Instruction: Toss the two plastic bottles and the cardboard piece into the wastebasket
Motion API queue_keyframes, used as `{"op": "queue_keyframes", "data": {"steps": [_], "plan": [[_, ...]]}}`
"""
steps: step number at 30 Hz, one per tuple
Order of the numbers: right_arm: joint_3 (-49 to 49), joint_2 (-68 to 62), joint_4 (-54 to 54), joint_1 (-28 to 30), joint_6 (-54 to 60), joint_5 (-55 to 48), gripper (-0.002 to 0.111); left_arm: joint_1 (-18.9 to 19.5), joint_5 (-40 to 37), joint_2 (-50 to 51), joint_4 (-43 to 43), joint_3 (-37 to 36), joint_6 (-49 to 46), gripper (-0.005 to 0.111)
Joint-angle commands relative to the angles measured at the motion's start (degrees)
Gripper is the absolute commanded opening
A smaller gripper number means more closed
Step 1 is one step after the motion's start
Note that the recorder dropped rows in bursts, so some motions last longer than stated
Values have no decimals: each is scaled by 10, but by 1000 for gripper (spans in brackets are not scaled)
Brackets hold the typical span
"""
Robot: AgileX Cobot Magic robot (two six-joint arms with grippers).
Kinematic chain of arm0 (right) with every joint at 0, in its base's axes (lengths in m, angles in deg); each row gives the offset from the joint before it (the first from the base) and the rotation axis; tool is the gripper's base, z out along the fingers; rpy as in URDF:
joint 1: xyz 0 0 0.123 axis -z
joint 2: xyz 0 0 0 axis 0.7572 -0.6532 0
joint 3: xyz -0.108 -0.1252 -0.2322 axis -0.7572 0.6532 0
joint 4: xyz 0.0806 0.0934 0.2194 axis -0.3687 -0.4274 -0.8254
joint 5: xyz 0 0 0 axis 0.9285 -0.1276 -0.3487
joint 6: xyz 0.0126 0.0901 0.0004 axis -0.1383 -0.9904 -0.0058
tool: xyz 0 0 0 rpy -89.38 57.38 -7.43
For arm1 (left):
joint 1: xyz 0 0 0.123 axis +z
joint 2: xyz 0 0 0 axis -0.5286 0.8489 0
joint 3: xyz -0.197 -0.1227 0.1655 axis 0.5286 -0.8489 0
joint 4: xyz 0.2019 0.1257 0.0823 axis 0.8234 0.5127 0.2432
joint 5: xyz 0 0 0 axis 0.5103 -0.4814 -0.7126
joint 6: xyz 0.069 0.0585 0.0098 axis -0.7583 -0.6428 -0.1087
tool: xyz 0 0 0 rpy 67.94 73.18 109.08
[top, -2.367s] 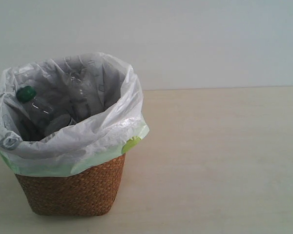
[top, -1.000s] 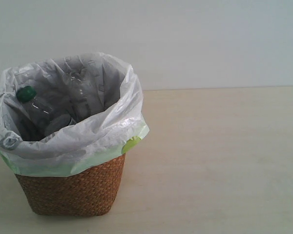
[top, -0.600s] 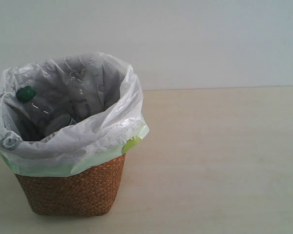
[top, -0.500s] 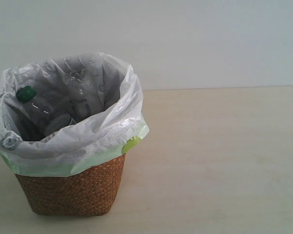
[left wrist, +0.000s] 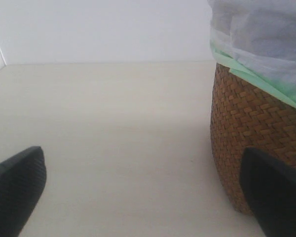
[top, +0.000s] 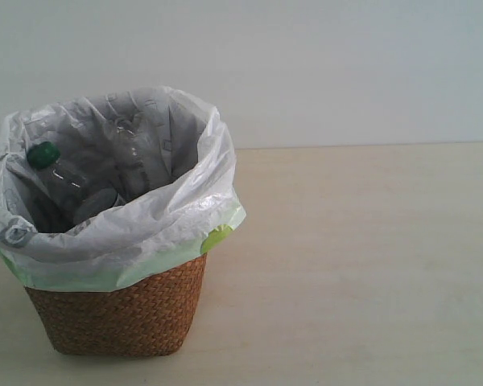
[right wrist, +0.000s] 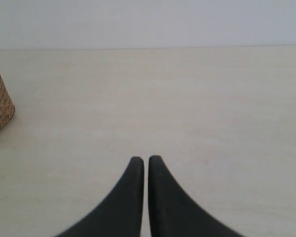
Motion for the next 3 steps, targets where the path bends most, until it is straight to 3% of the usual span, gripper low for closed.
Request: {"op": "queue_keyframes", "data": {"steps": [1, 3], "plan": [[3, 4, 5, 0, -2, 1, 0, -4, 4, -2, -1, 2, 5, 108], [3, 4, 5, 0, -2, 1, 0, -4, 4, -2, -1, 2, 5, 108]]}}
